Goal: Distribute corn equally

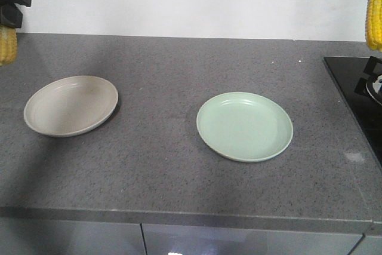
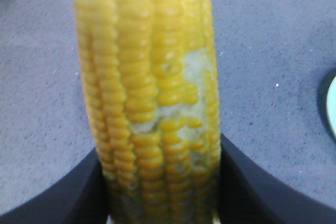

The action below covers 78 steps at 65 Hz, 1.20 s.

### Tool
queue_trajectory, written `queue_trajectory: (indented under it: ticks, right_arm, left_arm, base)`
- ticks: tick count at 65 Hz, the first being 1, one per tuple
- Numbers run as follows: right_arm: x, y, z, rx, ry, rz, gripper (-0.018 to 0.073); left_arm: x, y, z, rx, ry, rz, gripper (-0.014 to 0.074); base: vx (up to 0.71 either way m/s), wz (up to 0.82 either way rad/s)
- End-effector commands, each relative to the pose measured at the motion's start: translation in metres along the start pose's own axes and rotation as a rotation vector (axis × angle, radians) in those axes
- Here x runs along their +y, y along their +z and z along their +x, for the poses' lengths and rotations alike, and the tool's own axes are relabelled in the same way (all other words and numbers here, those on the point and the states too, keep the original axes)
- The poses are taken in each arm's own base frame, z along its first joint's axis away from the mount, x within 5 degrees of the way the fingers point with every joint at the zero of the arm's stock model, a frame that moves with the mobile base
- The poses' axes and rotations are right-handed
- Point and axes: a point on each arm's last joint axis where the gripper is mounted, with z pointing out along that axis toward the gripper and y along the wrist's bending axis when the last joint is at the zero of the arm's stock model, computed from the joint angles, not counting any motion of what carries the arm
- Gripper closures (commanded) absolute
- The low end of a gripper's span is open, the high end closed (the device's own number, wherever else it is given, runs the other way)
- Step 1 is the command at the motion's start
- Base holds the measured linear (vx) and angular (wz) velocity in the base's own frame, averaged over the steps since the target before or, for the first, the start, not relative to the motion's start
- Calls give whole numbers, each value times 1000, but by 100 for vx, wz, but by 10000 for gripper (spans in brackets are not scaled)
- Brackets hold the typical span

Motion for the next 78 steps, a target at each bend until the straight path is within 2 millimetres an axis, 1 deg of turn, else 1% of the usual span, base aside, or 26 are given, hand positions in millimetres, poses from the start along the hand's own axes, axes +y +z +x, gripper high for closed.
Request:
queue_trajectory:
  ticks: [1,26,78]
  right_arm:
    - [11,-22,-6,-55,-18,-8,405]
    - [11,-22,-6,-55,-18,-8,405]
    - [11,-22,-6,-55,-18,-8,405]
  left_arm:
    - [2,-22,-7,-114,-7,14,590]
    - [2,-22,-7,-114,-7,14,590]
    - [2,-22,-7,-114,-7,14,590]
  base:
    - [13,-13]
    - [12,-9]
    - [7,-1]
